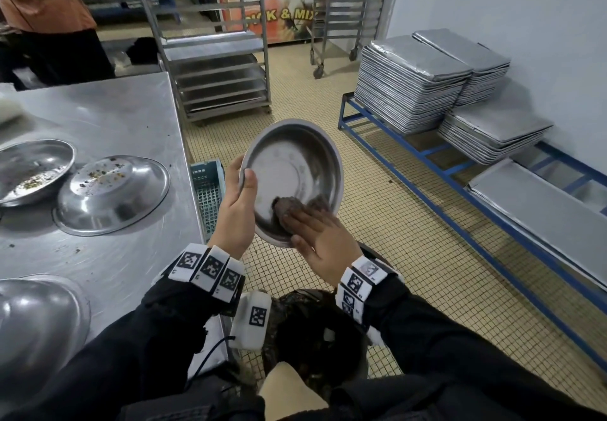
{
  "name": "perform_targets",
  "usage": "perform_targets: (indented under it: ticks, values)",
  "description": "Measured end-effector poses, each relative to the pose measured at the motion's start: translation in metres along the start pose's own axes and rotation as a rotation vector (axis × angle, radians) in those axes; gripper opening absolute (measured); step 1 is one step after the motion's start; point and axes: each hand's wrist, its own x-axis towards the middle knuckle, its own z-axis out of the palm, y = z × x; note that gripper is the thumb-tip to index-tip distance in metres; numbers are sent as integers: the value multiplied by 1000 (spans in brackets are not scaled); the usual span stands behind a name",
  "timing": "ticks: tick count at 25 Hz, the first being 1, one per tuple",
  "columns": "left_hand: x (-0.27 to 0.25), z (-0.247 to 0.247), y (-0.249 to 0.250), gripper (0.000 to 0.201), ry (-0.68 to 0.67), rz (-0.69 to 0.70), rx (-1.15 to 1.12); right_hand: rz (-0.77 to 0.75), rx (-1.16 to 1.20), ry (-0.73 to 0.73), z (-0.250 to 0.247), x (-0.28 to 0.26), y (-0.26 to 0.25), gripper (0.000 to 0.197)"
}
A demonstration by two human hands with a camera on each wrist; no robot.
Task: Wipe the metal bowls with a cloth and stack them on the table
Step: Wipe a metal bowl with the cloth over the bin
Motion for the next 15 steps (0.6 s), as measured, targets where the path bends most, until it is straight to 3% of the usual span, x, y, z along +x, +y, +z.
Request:
perform_targets:
  ticks: [3,6,9,11,15]
  values:
    - [-2,5,5,26,14,8,-6,20,175,-33,1,8,-13,67]
    - [-4,9,10,25,15,56,-8,60,355,37,6,11,-35,56]
    - [-4,5,9,30,11,72,6,80,43,23,2,5,-16,64]
    - [-7,5,3,38,6,26,13,187,-141,-17,-3,2,7,64]
    - [-14,7,-5,54,40,-75,28,388,-80,77,-9,6,28,60]
